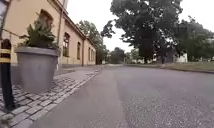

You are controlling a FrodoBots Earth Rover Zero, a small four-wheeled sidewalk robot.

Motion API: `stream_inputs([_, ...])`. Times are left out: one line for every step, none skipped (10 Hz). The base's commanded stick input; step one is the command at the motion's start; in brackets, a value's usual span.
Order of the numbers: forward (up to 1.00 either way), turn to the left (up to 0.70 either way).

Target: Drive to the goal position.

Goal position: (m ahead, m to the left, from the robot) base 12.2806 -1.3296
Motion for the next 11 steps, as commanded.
stream_inputs([0.70, 0.04])
stream_inputs([0.70, 0.04])
stream_inputs([0.70, 0.04])
stream_inputs([0.70, 0.04])
stream_inputs([0.70, 0.04])
stream_inputs([0.70, 0.04])
stream_inputs([0.70, 0.04])
stream_inputs([0.70, 0.04])
stream_inputs([0.70, 0.04])
stream_inputs([0.70, 0.04])
stream_inputs([0.70, 0.04])
